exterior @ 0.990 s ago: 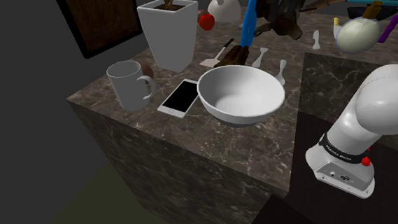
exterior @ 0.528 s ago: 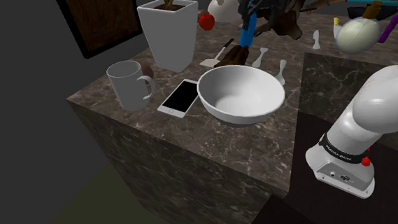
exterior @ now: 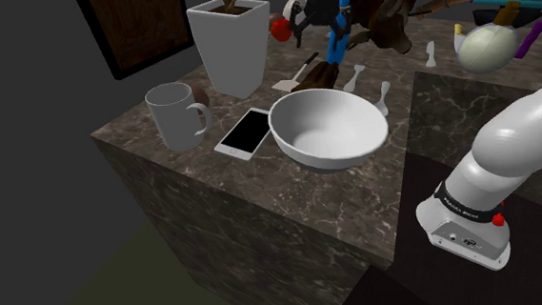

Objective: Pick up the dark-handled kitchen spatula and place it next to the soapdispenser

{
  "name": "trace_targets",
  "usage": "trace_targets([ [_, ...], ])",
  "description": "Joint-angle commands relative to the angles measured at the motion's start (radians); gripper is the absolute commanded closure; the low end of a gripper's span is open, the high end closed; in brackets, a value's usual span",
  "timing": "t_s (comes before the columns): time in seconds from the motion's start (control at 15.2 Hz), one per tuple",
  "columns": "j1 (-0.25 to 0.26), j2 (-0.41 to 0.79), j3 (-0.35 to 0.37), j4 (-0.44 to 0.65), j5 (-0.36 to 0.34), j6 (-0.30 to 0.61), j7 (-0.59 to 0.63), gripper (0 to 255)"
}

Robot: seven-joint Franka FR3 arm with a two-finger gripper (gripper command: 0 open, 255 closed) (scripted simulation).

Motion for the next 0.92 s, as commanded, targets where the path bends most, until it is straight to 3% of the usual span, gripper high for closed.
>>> trace_targets([
  [0.0,-0.039,0.073,0.032,0.043,-0.039,0.026,0.159,0],
  [0.13,-0.07,0.143,0.055,0.088,-0.082,0.039,0.297,0],
  [0.59,-0.076,0.167,0.056,0.017,-0.094,0.132,0.304,0],
  [0.86,-0.08,0.169,0.06,0.012,-0.094,0.14,0.305,0],
])
